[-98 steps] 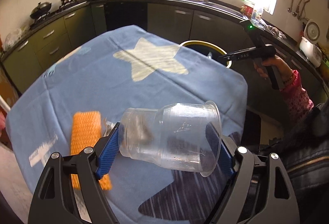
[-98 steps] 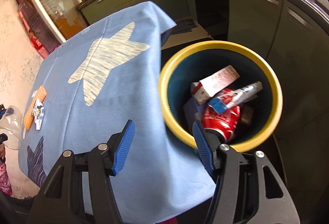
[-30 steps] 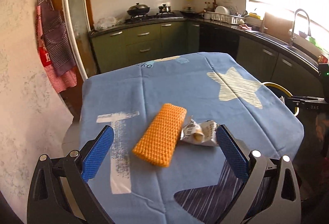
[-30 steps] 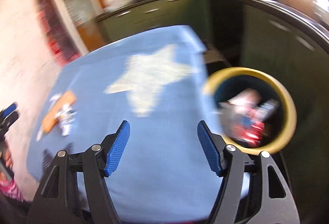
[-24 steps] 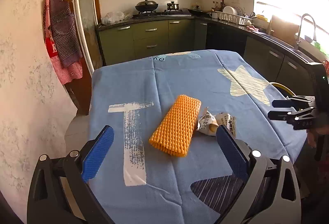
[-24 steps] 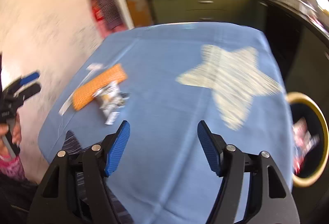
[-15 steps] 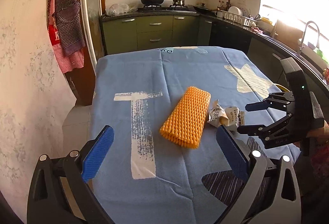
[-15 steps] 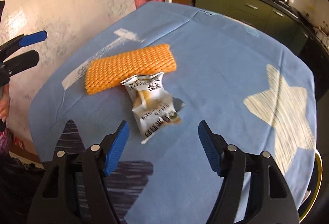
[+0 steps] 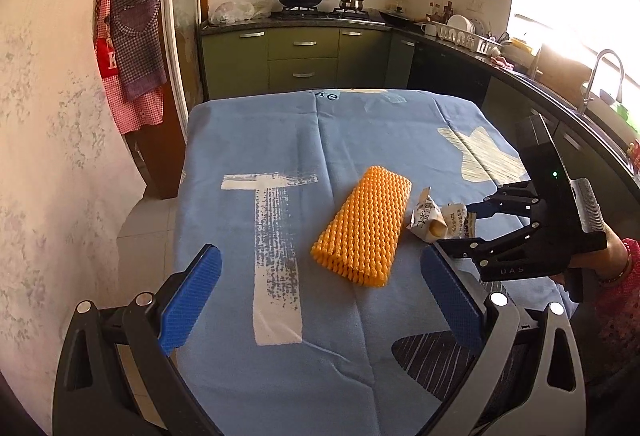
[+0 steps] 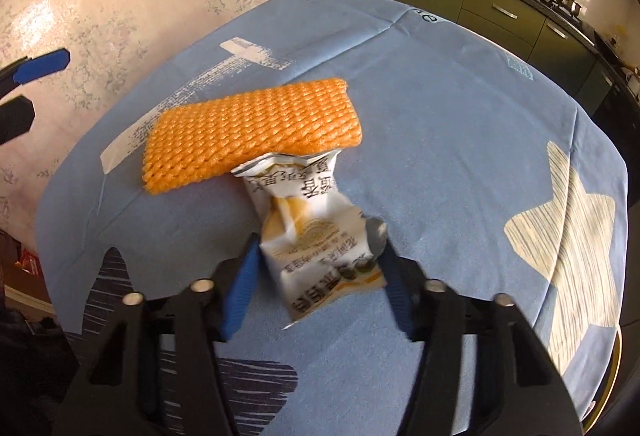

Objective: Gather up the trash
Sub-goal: 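Grasp the white snack wrapper on the table with the right gripper, then carry the snack wrapper over the bin and open the right gripper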

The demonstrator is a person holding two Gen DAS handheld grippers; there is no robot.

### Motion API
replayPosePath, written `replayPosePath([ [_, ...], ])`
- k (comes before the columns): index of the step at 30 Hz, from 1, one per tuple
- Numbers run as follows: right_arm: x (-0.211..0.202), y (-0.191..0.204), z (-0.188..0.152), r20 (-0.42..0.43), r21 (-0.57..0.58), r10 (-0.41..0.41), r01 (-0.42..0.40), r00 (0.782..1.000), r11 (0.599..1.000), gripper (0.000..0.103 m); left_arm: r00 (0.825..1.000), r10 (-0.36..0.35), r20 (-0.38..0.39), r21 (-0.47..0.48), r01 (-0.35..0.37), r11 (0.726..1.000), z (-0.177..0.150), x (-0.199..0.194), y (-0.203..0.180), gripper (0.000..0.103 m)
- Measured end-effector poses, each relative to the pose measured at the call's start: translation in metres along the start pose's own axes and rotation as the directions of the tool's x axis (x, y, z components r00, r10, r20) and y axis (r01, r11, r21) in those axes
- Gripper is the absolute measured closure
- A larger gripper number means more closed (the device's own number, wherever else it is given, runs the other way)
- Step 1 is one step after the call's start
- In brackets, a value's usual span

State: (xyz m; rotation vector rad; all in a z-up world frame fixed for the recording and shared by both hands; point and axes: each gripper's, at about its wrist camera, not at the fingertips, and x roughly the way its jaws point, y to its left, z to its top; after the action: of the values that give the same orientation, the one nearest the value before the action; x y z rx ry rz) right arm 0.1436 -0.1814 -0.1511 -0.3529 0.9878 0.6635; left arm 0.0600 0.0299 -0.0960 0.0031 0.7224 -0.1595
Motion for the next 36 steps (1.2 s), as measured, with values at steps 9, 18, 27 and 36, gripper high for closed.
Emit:
replayPosePath([
  [9, -0.024, -0.009, -0.025, 0.048, 0.068, 0.035, -0.039, 0.998, 0.997, 0.056, 1.000, 0.003, 0.008, 0.048, -0.004, 0.999, 0.004, -0.005, -0.022, 0.005],
  [18, -0.096, -0.045, -0.070, 0.166, 0.213, -0.052, 0.016, 0.985, 0.977, 0.057, 1.000, -0.021, 0.014, 0.095, 0.019, 0.995, 0.010, -0.006, -0.047, 0.005],
  [27, -0.164, -0.194, -0.146, 0.023, 0.568, -0.405, 0.321, 0.914, 0.758, 0.055, 0.998, -0.060, 0.001, 0.094, 0.060, 0.994, 0.021, 0.012, -0.060, 0.005],
  [36, -0.139, -0.309, -0.182, -0.182, 0.672, -0.417, 0.422, 0.891, 0.609, 0.053, 0.997, -0.067, -0.046, 0.112, 0.071, 0.991, 0.027, 0.035, -0.084, 0.005],
])
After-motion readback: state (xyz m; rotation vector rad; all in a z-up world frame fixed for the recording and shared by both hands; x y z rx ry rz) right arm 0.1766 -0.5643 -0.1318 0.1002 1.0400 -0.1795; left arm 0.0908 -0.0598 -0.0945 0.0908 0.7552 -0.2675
